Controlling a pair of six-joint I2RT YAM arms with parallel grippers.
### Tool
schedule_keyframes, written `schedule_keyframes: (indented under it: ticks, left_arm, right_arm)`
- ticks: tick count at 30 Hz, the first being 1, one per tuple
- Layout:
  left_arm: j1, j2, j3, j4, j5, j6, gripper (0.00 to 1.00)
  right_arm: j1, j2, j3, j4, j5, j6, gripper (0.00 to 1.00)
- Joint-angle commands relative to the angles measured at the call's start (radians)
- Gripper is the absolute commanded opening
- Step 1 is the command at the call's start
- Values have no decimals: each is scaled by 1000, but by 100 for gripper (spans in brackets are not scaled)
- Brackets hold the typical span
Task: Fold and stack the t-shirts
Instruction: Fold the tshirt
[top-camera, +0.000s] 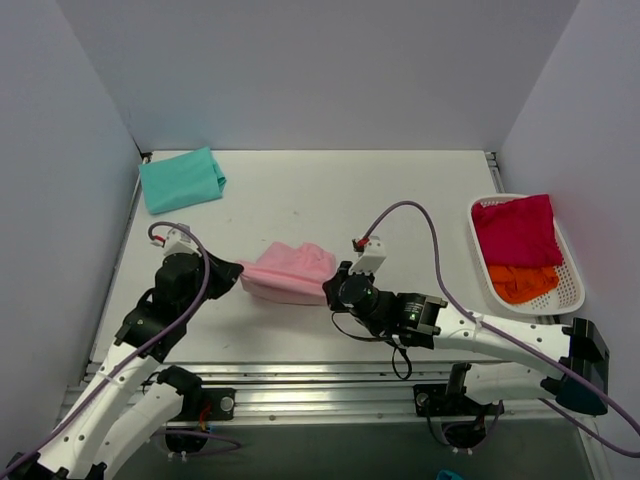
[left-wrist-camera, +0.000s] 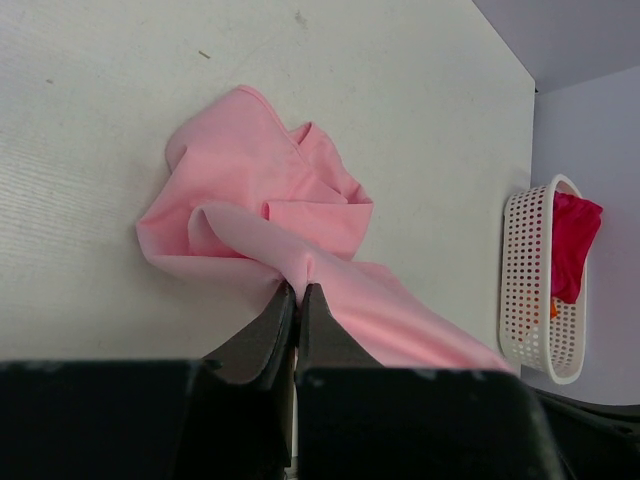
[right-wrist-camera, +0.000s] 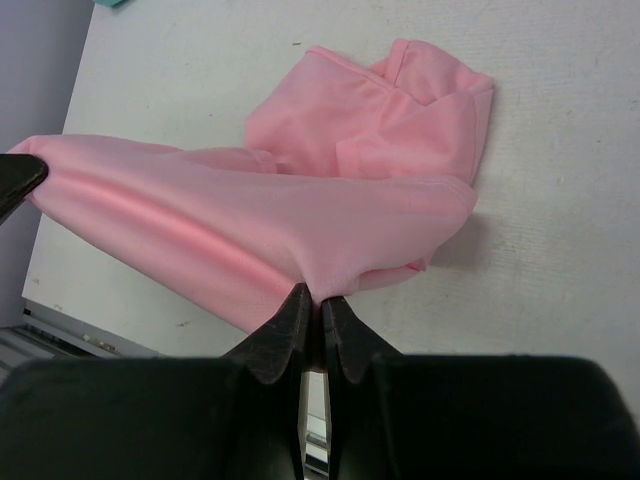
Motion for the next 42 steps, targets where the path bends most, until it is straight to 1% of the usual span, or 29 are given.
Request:
schedule_keyframes:
  ticks: [1, 6, 9, 11, 13, 15, 16, 18, 19, 21, 22, 23, 24, 25, 26, 27, 28, 29, 30, 31, 32, 33, 34, 35, 37, 40, 41, 42]
  left_arm:
    - [9, -25, 30, -5, -64, 34, 2]
    - [9, 8, 33, 26, -72, 40, 3]
    - [12, 83, 49, 67, -96, 46, 5]
    - [12, 162, 80, 104, -98, 53, 5]
    - [15, 248, 118, 121, -95, 57, 5]
    - [19, 300, 140, 161, -84, 66, 5]
    - [25, 354, 160, 184, -79, 66, 5]
    - [38, 408, 183, 214, -62, 75, 6]
    - [59, 469, 197, 227, -55, 78, 7]
    - [87, 538, 243, 270, -9, 87, 7]
    - [113, 616, 261, 296, 5, 95, 8]
    - [128, 658, 310, 303, 22, 98, 8]
    - [143, 705, 339, 316, 54, 104, 8]
    - [163, 804, 373, 340, 60, 113, 10]
    - [176, 861, 411, 340, 66, 126, 14]
    - [191, 997, 522, 340, 111, 138, 18]
    - [220, 1081, 595, 334, 143, 156, 25]
    - [234, 1163, 681, 323, 181, 200, 39]
    - [248, 1350, 896, 299, 227, 225, 79]
    - [258, 1444, 1012, 221, 288, 241, 90]
    - [278, 1522, 1122, 175, 313, 242, 96]
    - [288, 1643, 1222, 132, 341, 235, 97]
    - [294, 1673, 1341, 97, 353, 233, 97]
    - [295, 1686, 1373, 92, 349, 236, 98]
    - [300, 1649, 1387, 93, 330, 247, 96]
    - [326, 1540, 1324, 110, 303, 258, 95]
    - [335, 1510, 1273, 112, 291, 261, 95]
    - [350, 1440, 1239, 113, 283, 262, 95]
  right_arm:
    - [14, -2, -2, -86, 85, 21, 0]
    - [17, 35, 6, -79, 88, 29, 0]
    - [-4, 84, 55, -95, 110, 7, 0]
    - [-27, 112, 96, -93, 96, -11, 0]
    - [-73, 150, 115, -69, 70, -40, 0]
    - [-110, 185, 138, -49, 18, -62, 0]
    - [-147, 201, 147, -35, 4, -82, 0]
    - [-181, 245, 184, -26, -22, -102, 0]
    - [-220, 262, 199, -24, -27, -122, 0]
    - [-263, 325, 242, -13, -65, -149, 0]
    - [-320, 352, 258, 5, -88, -172, 0]
    - [-351, 380, 274, 13, -112, -185, 0]
    - [-380, 447, 311, 19, -148, -195, 0]
    - [-433, 489, 337, 49, -148, -201, 0]
    - [-454, 530, 371, 50, -131, -203, 1]
    - [-475, 629, 455, 37, -88, -205, 6]
    - [-495, 686, 515, 11, -70, -202, 36]
    - [-533, 805, 585, -37, -59, -195, 55]
    - [-547, 861, 663, -124, -35, -189, 81]
    - [-557, 912, 808, -156, 29, -186, 100]
    - [-582, 990, 872, -182, 39, -195, 100]
    - [-595, 1018, 932, -205, 41, -195, 100]
    - [-606, 1034, 1010, -237, 48, -194, 100]
    - [-613, 1040, 1032, -246, 47, -195, 100]
    - [-623, 1014, 1040, -248, 53, -203, 100]
    - [-624, 911, 950, -193, 67, -217, 100]
    - [-624, 861, 896, -184, 70, -217, 100]
    - [-624, 838, 870, -175, 71, -214, 100]
